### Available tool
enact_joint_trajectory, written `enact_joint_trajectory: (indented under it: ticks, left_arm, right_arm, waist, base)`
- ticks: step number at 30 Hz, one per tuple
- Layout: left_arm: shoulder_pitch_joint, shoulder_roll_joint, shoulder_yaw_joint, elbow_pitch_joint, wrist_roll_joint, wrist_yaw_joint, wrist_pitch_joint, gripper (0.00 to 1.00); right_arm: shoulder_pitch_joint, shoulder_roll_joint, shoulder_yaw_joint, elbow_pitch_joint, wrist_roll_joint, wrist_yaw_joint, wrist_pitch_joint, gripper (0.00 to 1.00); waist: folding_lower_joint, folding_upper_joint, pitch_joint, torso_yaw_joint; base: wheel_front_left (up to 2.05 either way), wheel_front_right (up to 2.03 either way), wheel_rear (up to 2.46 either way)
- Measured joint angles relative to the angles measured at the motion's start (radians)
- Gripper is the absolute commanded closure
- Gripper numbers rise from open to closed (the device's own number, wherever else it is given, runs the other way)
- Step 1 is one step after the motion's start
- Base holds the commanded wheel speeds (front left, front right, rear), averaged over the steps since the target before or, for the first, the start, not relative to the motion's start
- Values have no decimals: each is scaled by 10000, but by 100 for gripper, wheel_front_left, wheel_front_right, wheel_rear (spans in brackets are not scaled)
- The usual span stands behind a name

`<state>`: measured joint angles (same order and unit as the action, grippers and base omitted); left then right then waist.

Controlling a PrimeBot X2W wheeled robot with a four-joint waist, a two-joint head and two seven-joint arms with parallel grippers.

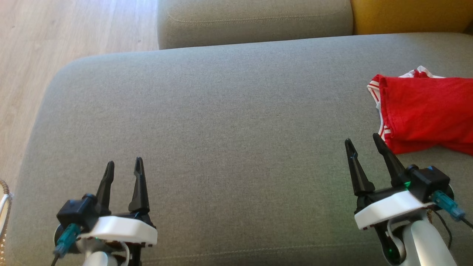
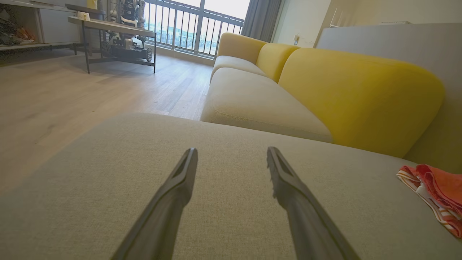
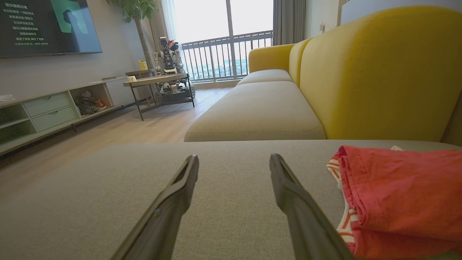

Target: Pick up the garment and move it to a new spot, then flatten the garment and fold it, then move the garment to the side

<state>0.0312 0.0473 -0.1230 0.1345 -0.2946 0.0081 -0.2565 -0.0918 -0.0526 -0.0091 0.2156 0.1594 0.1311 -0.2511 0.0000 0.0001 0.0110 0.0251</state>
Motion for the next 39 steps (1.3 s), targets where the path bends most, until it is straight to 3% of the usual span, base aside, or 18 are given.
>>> enact_joint_trajectory:
  ticks: [13,36,37,39]
  left_arm:
    - [-2,-2,138,-288,-288,-353,0,0]
    - [-3,-4,336,-347,-704,-433,0,0]
    - [2,-2,339,-272,-698,-433,2,100]
    - [127,-13,307,81,-698,-435,10,100]
  right_arm:
    - [-1,2,-84,-63,4,0,-2,0]
    - [-1,2,-71,-171,4,0,-2,0]
    - [4,2,-73,-81,-2,0,0,100]
    - [107,8,-61,278,-2,0,15,100]
  waist:
    - [1,0,122,-4]
    - [0,0,151,-7]
    - [1,0,155,-5]
    - [1,0,155,-5]
  base:
    - [0,0,0]
    - [0,0,0]
    - [0,0,0]
    - [0,0,0]
